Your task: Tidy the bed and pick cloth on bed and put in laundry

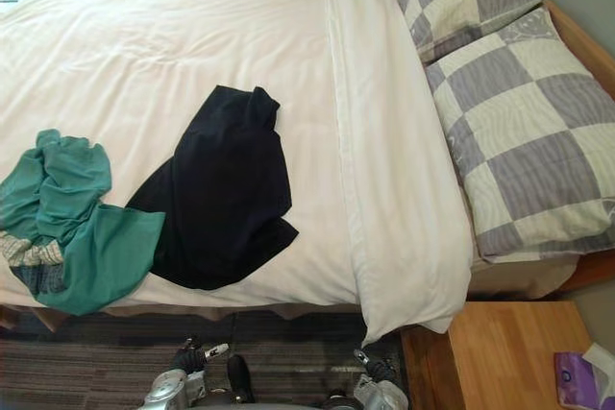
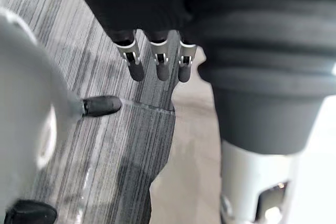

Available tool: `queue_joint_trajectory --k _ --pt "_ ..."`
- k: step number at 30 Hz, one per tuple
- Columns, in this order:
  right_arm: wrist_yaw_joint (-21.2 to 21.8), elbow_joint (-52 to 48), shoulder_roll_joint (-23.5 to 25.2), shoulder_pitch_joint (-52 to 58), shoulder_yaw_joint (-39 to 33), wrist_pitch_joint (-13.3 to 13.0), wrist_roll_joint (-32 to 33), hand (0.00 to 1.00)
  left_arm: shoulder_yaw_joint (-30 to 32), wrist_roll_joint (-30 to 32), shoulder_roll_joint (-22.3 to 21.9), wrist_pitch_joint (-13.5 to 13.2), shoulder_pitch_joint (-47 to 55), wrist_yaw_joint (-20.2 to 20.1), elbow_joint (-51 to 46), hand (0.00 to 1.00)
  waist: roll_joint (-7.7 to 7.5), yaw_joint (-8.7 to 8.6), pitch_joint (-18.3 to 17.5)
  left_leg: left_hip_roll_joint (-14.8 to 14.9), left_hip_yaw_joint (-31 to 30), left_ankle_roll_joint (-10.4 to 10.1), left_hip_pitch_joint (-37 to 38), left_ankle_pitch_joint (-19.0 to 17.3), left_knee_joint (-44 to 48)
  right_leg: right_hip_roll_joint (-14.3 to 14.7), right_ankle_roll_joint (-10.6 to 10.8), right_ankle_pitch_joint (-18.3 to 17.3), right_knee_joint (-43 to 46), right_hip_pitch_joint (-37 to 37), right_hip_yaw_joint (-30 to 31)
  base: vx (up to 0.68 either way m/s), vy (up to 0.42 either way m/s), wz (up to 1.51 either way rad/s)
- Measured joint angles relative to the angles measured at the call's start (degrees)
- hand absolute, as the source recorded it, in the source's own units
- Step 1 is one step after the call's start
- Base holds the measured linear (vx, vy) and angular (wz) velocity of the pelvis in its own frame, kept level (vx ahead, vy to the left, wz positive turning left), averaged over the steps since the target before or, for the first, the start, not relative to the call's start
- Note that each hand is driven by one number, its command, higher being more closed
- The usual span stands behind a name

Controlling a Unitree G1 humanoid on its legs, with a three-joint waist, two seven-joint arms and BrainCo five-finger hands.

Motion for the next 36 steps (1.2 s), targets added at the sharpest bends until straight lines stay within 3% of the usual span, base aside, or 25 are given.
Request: queue_joint_trajectory --k 1,2,3,4,5,7,8,10,11,12,13,14,15,16,17,18,20,21,23,24,29,32,34,36 --pt "0.0 0.2 -0.1 -0.3 0.1 0.0 0.0 0.0 0.3 0.0 0.0 0.0 -0.3 0.0 -0.2 0.0 0.09 -0.11 0.6 0.7 -0.4 0.2 -2.7 -2.0 4.9 -0.3 0.1 0.0 0.8 -0.8 -0.1 0.03 0.035 0.13" --pt "0.0 0.1 -1.1 -1.6 0.9 -0.1 -0.3 0.0 0.8 -0.2 -0.2 -0.3 -1.3 0.2 -0.5 0.0 1.28 -0.21 1.8 2.5 -3.1 0.1 -8.6 -5.6 14.6 0.2 0.1 0.0 2.6 -2.2 -0.6 -0.02 0.018 0.26" --pt "-0.2 0.3 -2.0 -2.2 1.5 0.0 -1.2 0.0 1.1 -0.3 -0.2 -0.3 -2.4 0.6 -0.4 0.0 2.34 -0.35 2.8 3.9 -5.7 -0.6 -12.6 -7.0 19.8 0.1 0.3 -0.2 3.6 -3.7 -1.4 -0.06 0.059 0.22" --pt "-0.3 0.3 -2.2 -2.2 1.7 0.0 -1.7 0.0 1.1 -0.3 -0.1 -0.2 -2.5 1.0 -0.3 0.0 2.4 -0.31 3.1 4.1 -6.0 -0.5 -13.2 -7.4 20.1 0.0 0.3 -0.2 3.8 -4.2 -1.4 -0.06 0.097 0.15" --pt "-0.3 0.3 -1.9 -2.2 2.2 0.1 -2.4 0.0 1.1 -0.5 0.6 -0.2 -2.4 1.2 -0.1 0.0 1.74 -0.08 3.7 4.0 -6.3 -0.2 -13.2 -7.8 19.5 -0.1 0.3 -0.2 4.2 -4.7 -1.5 -0.06 0.115 0.02" --pt "-0.4 0.2 -0.9 -2.1 2.2 0.1 -3.4 0.0 2.1 -0.9 2.2 -0.3 -2.3 1.2 -0.4 0.0 -1.09 -0.09 5.0 3.7 -7.3 -0.4 -14.2 -9.1 22.2 -1.6 0.3 -0.3 5.5 -4.9 -1.5 -0.04 0.089 -0.01" --pt "-0.5 -0.3 -0.5 -2.0 1.6 0.2 -3.9 0.0 3.1 -1.2 2.8 -0.6 -2.5 1.3 -1.7 0.0 -1.76 -0.03 5.3 5.5 -10.5 0.5 -17.2 -12.8 31.6 -2.5 0.4 -0.8 6.1 -4.8 -1.1 -0.03 0.143 -0.12" --pt "-0.8 -1.0 -1.3 -0.9 1.4 0.0 -4.2 0.0 2.5 -1.4 3.3 -1.1 -2.1 2.3 -2.3 0.0 -2.11 -0.4 5.5 10.4 -16.6 -1.3 -18.1 -14.6 36.6 -3.3 2.0 -1.2 7.8 -5.1 0.0 -0.02 0.226 -0.21" --pt "-0.9 -1.0 -2.5 0.1 1.5 0.0 -4.2 0.0 1.2 -1.4 3.0 -1.6 -2.0 2.7 -2.2 0.0 -0.36 -0.39 4.5 13.3 -21.1 -2.0 -17.8 -14.8 35.6 -3.8 3.7 -2.0 9.4 -5.9 0.6 0.0 0.329 -0.11" --pt "-1.1 -0.9 -3.2 0.2 1.5 0.0 -4.2 0.0 0.2 -1.5 2.6 -1.5 -2.0 2.8 -2.0 0.0 0.68 -0.76 4.0 14.3 -23.0 -2.5 -17.7 -14.6 34.7 -4.2 4.9 -2.4 10.0 -6.1 0.6 0.03 0.541 0.09" --pt "-1.0 -0.7 -4.0 1.6 1.3 0.2 -4.2 0.0 -1.9 -1.5 1.8 -1.5 -2.0 2.9 -2.2 0.0 1.68 -1.51 3.6 13.2 -24.2 -10.5 -16.8 -17.8 33.0 -6.4 7.4 -2.5 10.6 -6.1 0.5 0.07 0.615 0.38" --pt "-1.0 -0.6 -3.2 2.4 0.6 0.2 -4.2 0.0 -4.2 -1.4 2.5 -1.7 -2.8 2.7 -2.3 0.0 -0.16 -2.19 3.4 9.9 -23.4 -11.2 -18.2 -19.3 35.8 -10.0 8.1 -1.1 10.6 -6.1 0.7 0.07 0.613 0.34" --pt "-0.8 -0.5 -2.8 2.0 0.7 0.3 -4.3 0.0 -5.0 -1.4 3.0 -1.7 -3.0 2.7 -2.3 0.0 -0.61 -2.08 3.5 8.7 -22.9 -10.5 -18.6 -20.1 36.9 -11.3 8.0 0.9 11.0 -6.7 1.2 0.05 0.595 0.02" --pt "-0.6 -0.4 -2.3 1.1 1.8 0.9 -4.5 0.0 -5.2 -1.4 3.9 -1.5 -3.0 2.7 -1.9 0.0 -0.92 -1.66 3.2 7.8 -21.0 -8.9 -18.9 -21.3 37.9 -12.7 4.3 5.8 12.2 -8.8 1.6 0.01 0.593 -0.43" --pt "-1.5 -0.6 -2.0 0.1 2.7 1.3 -5.9 0.0 -5.2 -1.2 4.4 -1.4 -2.4 2.6 -1.9 0.0 -0.37 -1.26 3.6 7.4 -18.9 -6.9 -18.0 -21.3 37.0 -13.5 -3.9 10.5 13.4 -11.0 -0.3 0.01 0.592 -0.53" --pt "-1.8 -0.7 -2.3 -0.3 3.6 1.5 -6.5 0.0 -5.2 -0.8 4.7 -1.4 -1.9 2.6 -1.9 0.0 -0.3 -1.18 3.6 7.3 -18.2 -6.2 -17.3 -20.9 36.2 -13.5 -7.8 11.8 14.0 -11.8 -1.9 0.03 0.605 -0.5" --pt "-1.1 -0.9 -2.7 -1.2 7.9 1.2 -7.3 0.0 -5.2 0.6 5.8 -1.2 -0.5 2.4 -1.9 0.0 -0.17 -1.33 3.6 7.2 -16.3 -4.0 -13.3 -18.8 30.5 -8.4 -4.3 7.7 16.5 -12.2 -2.4 0.05 0.451 -0.31" --pt "-0.3 -1.0 -2.7 -1.6 10.4 1.1 -8.3 0.0 -5.3 2.4 6.2 -1.0 0.4 2.2 -1.9 0.0 0.12 -1.43 3.7 6.7 -15.5 -3.1 -9.8 -16.2 25.1 -2.4 -3.5 4.4 17.3 -11.8 -1.4 0.03 0.248 -0.13" --pt "0.4 -2.2 -1.9 -1.9 12.5 1.1 -8.9 0.0 -5.9 2.8 6.1 -1.0 0.1 2.1 -2.1 0.0 0.2 -1.51 3.6 5.0 -15.4 -2.2 -7.6 -13.3 20.2 3.0 -2.9 2.4 17.1 -11.4 -1.5 0.02 0.171 0.15" --pt "0.8 -3.2 -1.1 -2.2 14.4 0.8 -8.9 0.0 -6.8 4.6 5.4 -1.0 -0.3 2.1 -2.1 0.0 0.27 -1.47 3.7 2.8 -15.4 -1.4 -6.3 -11.6 17.2 6.7 -3.4 0.5 14.5 -10.5 -1.7 0.03 0.101 0.25" --pt "2.2 -3.4 -0.5 -2.6 19.0 -0.2 -11.2 0.0 -7.9 6.6 1.4 0.0 -0.8 2.1 -2.1 0.0 1.76 -0.71 3.6 -1.6 -14.5 -0.3 -3.9 -8.5 12.1 5.5 -4.2 0.2 3.0 -5.0 -1.9 -0.02 0.049 0.06" --pt "2.4 -3.0 -1.6 -3.0 18.9 -0.2 -11.2 0.0 -8.7 6.5 0.4 -0.3 -1.6 2.3 -2.4 0.0 3.72 0.05 4.9 -1.8 -14.6 -0.6 -7.2 -8.8 18.3 4.9 -4.1 0.4 4.1 -5.4 -2.6 -0.1 0.029 0.12" --pt "2.2 -2.9 -3.6 -4.0 18.6 -0.2 -11.2 0.0 -8.7 5.8 -0.2 -0.5 -3.4 2.3 -2.5 0.0 5.23 -0.03 6.9 -1.5 -15.6 -2.7 -11.4 -8.7 25.7 4.5 -4.1 0.2 5.6 -6.0 -3.3 -0.15 0.048 0.22" --pt "1.5 -2.9 -4.8 -4.6 17.2 -0.1 -11.2 0.0 -9.1 5.4 -0.4 -0.6 -4.1 2.4 -2.5 0.0 5.41 0.14 8.1 -1.5 -14.4 -4.7 -13.3 -7.9 28.2 2.6 -4.2 -0.1 7.0 -7.3 -3.1 -0.15 0.096 -0.03"
